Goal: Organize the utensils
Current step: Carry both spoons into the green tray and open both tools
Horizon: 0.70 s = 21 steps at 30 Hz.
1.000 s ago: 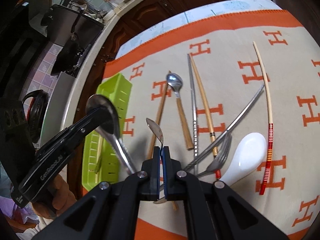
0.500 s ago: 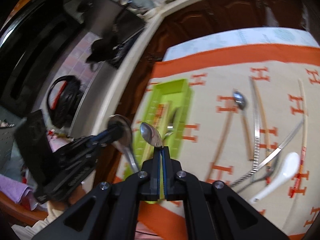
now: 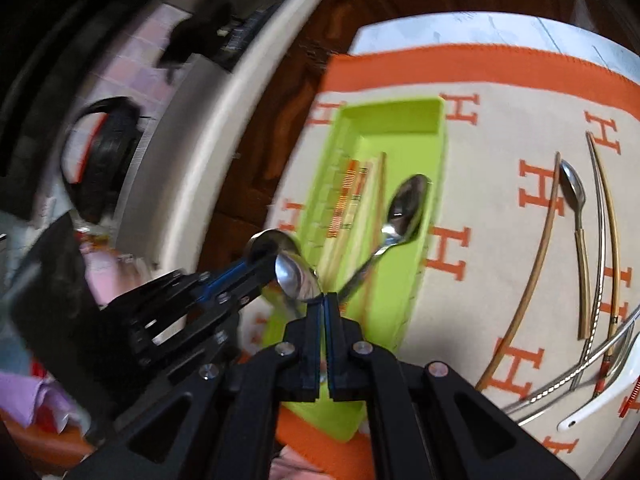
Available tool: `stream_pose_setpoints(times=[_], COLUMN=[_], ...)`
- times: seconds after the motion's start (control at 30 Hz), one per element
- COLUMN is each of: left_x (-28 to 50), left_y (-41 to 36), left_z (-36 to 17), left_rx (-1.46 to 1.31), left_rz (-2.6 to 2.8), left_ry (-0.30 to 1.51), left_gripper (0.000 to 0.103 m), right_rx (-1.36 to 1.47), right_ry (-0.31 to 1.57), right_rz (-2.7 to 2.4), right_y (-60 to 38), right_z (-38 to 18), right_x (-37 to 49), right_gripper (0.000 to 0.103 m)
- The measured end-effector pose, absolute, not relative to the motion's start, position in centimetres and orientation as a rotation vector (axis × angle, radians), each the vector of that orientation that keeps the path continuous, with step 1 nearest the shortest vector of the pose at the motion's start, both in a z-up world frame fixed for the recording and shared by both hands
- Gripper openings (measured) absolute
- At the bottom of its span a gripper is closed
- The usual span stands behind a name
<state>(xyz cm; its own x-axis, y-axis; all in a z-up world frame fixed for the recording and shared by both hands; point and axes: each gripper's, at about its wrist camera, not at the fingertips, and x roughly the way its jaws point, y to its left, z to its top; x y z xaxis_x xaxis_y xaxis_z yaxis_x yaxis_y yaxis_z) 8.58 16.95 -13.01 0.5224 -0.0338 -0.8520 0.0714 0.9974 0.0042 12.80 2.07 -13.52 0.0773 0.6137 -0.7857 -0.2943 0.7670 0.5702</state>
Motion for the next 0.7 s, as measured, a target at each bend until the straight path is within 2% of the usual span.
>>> stream_pose_setpoints(times=[0.2,0.43,0.5,0.7], left_x=[10.0,9.8,9.5,8.5], left_y=[16.9,15.8,15.5,14.2], left_z=[-14.9,-14.4,-14.1,-13.5], left_rx=[-0.010,-0.016,-0.023,-0.034], left_rz=[-0.061,-0.065,-0.067,-0.083], left_ry=[1.074,1.073,1.073,1.083], left_gripper=[0.004,0.022,0.025,0.026], right_rx=[0.235,0.229,0.220,0.206], right_ry=[1.318,1.304,1.294,1.273], right_rz=[0.594,0.547,0.537,0.517], right_y=[2.0,0.3,-0.2,-2.8], right_z=[-14.9,-15.1,-15.0,-15.0], right_x=[13.2,12.9,12.5,10.7], right_gripper=[0.005,0.005,0.005,0.005])
